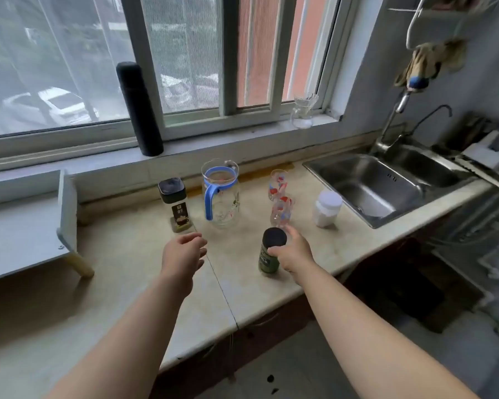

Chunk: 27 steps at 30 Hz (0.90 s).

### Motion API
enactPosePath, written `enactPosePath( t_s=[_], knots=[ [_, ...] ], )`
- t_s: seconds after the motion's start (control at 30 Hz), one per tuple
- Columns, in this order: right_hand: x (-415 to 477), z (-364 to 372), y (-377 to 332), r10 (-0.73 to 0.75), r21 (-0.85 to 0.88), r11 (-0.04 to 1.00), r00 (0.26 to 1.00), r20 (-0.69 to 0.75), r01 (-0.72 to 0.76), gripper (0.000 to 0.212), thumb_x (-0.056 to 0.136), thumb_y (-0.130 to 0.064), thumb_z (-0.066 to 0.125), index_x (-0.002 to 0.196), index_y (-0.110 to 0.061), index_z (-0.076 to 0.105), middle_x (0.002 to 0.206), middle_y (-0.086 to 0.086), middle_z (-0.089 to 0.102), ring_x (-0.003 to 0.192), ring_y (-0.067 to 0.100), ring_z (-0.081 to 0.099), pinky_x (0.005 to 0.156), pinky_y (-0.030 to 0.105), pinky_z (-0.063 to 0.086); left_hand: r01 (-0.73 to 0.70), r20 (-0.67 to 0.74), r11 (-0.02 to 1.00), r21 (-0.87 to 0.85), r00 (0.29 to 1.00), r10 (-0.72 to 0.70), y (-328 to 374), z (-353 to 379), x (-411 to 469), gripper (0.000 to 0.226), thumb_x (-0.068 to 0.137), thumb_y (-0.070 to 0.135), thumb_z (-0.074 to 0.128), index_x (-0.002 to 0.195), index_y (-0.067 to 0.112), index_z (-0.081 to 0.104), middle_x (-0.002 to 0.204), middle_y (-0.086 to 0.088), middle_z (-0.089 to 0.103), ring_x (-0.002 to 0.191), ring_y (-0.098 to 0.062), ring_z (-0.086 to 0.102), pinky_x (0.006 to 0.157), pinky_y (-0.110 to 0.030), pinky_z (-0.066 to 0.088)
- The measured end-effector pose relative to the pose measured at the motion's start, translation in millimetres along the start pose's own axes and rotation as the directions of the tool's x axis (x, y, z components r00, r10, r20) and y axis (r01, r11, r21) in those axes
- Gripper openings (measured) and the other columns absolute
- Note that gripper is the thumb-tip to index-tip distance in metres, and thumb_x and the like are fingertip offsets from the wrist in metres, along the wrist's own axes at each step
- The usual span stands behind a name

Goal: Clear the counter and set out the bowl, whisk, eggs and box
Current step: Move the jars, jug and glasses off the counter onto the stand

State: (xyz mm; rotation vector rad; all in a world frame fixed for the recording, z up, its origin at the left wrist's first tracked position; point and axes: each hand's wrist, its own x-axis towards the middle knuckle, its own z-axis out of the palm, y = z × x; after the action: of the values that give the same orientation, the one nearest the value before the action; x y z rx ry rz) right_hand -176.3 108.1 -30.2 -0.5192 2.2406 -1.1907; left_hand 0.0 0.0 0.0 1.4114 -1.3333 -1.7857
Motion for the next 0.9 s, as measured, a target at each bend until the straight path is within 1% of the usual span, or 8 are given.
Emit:
enactPosePath(
  t_s=[0.17, 0.23, 0.33, 0.47, 0.53, 0.67, 0.8, 0.9],
  knots=[
    [22, 16, 2, 0.055, -0.084, 0.995, 0.998, -0.014, -0.056, 0.081, 0.072, -0.008, 0.075, 0.143, -0.018, 0.038, 0.132, 0.009, 0.053, 0.119, 0.029, 0.053, 0.096, 0.034, 0.045, 0.019, -0.021, 1.000, -0.008, 1.000, -0.019, 5, -4, 29, 0.027, 0.090, 0.005, 0.056, 0.117, 0.006, 0.061, 0.106, -0.011, 0.062, 0.099, -0.024, 0.058, 0.090, -0.038, 0.047],
    [27, 21, 3, 0.072, -0.095, 0.993, 0.997, -0.036, -0.075, 0.078, 0.074, -0.009, 0.074, 0.142, -0.017, 0.038, 0.133, 0.010, 0.053, 0.120, 0.030, 0.052, 0.098, 0.036, 0.045, 0.026, -0.033, 1.000, -0.002, 0.999, -0.026, 9, -8, 42, 0.028, 0.090, 0.005, 0.057, 0.118, 0.007, 0.060, 0.104, -0.011, 0.061, 0.098, -0.023, 0.056, 0.090, -0.038, 0.047],
    [34, 29, -4, 0.077, -0.110, 0.990, 0.993, -0.086, -0.087, 0.067, 0.075, -0.010, 0.073, 0.135, -0.017, 0.044, 0.127, 0.009, 0.056, 0.114, 0.030, 0.055, 0.093, 0.036, 0.047, 0.018, -0.052, 0.999, 0.030, 0.999, -0.017, 17, -19, 67, 0.037, 0.088, 0.007, 0.061, 0.125, 0.007, 0.057, 0.114, -0.012, 0.061, 0.102, -0.024, 0.056, 0.091, -0.037, 0.047],
    [43, 40, -18, 0.096, -0.094, 0.990, 0.988, -0.120, -0.107, 0.063, 0.072, -0.012, 0.074, 0.130, -0.016, 0.048, 0.121, 0.008, 0.058, 0.109, 0.029, 0.056, 0.090, 0.035, 0.049, -0.023, -0.073, 0.998, 0.062, 0.997, 0.027, 33, -32, 99, 0.051, 0.086, 0.006, 0.064, 0.134, 0.006, 0.047, 0.127, -0.013, 0.058, 0.103, -0.021, 0.053, 0.085, -0.032, 0.043],
    [48, 48, -27, 0.097, -0.074, 0.991, 0.986, -0.136, -0.107, 0.064, 0.071, -0.014, 0.075, 0.129, -0.016, 0.049, 0.120, 0.007, 0.058, 0.107, 0.028, 0.056, 0.090, 0.037, 0.050, -0.045, -0.093, 0.995, 0.091, 0.994, 0.054, 42, -39, 120, 0.063, 0.084, 0.006, 0.067, 0.140, 0.007, 0.039, 0.137, -0.013, 0.051, 0.109, -0.023, 0.053, 0.084, -0.031, 0.040],
    [59, 64, -48, 0.080, -0.032, 0.996, 0.984, -0.158, -0.086, 0.063, 0.068, -0.015, 0.076, 0.126, -0.018, 0.051, 0.117, 0.005, 0.058, 0.103, 0.026, 0.055, 0.087, 0.037, 0.051, -0.067, -0.118, 0.978, 0.196, 0.989, 0.092, 57, -54, 159, 0.083, 0.079, 0.009, 0.073, 0.148, 0.014, 0.027, 0.151, -0.011, 0.033, 0.130, -0.028, 0.043, 0.090, -0.031, 0.037],
    [68, 78, -66, 0.080, -0.009, 0.996, 0.979, -0.188, -0.083, 0.065, 0.066, -0.020, 0.079, 0.126, -0.021, 0.052, 0.115, 0.003, 0.059, 0.102, 0.024, 0.057, 0.084, 0.036, 0.053, -0.045, -0.073, 0.969, 0.244, 0.995, 0.064, 67, -64, 193, 0.101, 0.072, 0.006, 0.079, 0.151, 0.020, 0.018, 0.156, -0.010, 0.024, 0.137, -0.032, 0.036, 0.107, -0.043, 0.036],
    [73, 86, -73, 0.085, 0.011, 0.996, 0.973, -0.215, -0.084, 0.066, 0.064, -0.020, 0.079, 0.124, -0.021, 0.053, 0.114, 0.002, 0.060, 0.101, 0.023, 0.058, 0.086, 0.038, 0.054, -0.044, -0.026, 0.961, 0.273, 0.998, 0.053, 73, -62, 211, 0.104, 0.070, 0.002, 0.079, 0.152, 0.022, 0.017, 0.156, -0.010, 0.024, 0.137, -0.033, 0.035, 0.108, -0.046, 0.036]
  ],
)
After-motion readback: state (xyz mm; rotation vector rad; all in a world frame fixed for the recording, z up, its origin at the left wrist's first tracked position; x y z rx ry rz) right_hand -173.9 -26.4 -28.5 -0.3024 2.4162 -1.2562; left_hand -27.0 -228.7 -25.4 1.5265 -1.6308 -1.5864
